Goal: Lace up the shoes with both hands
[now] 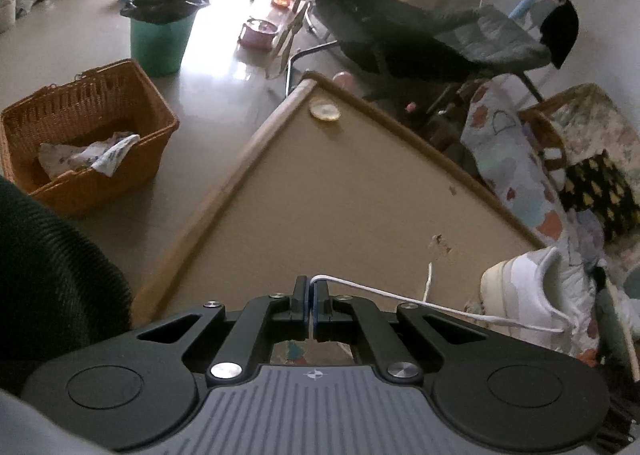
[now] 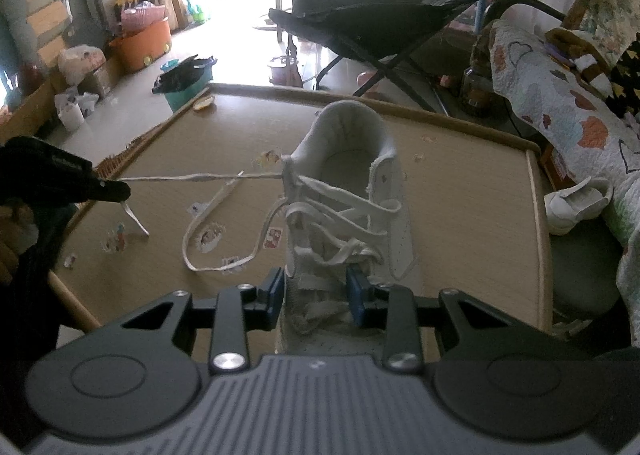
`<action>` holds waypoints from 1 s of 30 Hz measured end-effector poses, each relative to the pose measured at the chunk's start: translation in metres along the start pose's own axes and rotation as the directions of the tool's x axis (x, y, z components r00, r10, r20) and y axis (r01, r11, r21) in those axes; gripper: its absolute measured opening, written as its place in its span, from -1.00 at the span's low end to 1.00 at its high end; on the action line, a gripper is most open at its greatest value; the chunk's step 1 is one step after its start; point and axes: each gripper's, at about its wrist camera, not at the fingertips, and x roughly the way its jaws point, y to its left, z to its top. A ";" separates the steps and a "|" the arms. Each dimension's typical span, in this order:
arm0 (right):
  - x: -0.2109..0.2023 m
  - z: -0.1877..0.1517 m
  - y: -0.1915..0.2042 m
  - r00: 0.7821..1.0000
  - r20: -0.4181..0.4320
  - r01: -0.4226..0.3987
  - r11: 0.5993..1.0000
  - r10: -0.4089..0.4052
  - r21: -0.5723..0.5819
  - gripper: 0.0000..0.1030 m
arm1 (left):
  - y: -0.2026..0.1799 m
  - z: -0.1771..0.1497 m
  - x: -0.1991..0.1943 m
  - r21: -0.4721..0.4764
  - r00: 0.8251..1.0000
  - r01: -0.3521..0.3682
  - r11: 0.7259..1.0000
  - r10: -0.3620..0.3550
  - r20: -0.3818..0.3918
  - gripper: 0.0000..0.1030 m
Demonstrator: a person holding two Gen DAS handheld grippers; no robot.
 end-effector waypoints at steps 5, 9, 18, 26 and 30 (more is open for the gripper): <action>-0.019 0.003 0.000 1.000 0.007 0.018 1.000 -0.018 0.006 -0.35 | 0.004 -0.003 0.002 -0.032 0.998 0.056 0.998 -0.055 0.011 -0.93; -0.041 0.005 0.003 0.998 0.051 -0.028 1.000 0.027 0.013 -0.37 | 0.009 -0.006 0.005 -0.060 0.993 0.113 0.992 -0.112 0.029 -0.92; -0.009 0.041 0.043 0.975 -0.037 -0.217 0.976 0.217 0.013 -0.48 | 0.009 -0.005 0.014 -0.097 0.977 0.203 0.974 -0.194 0.091 -0.92; 0.055 0.065 0.080 0.974 -0.158 -0.165 0.986 0.163 0.003 -0.54 | 0.005 -0.004 0.025 -0.095 0.966 0.244 0.965 -0.233 0.115 -0.92; 0.072 0.071 0.084 0.978 -0.176 -0.109 0.993 0.114 0.037 -0.54 | 0.005 -0.003 0.030 -0.119 0.960 0.268 0.956 -0.254 0.119 -0.92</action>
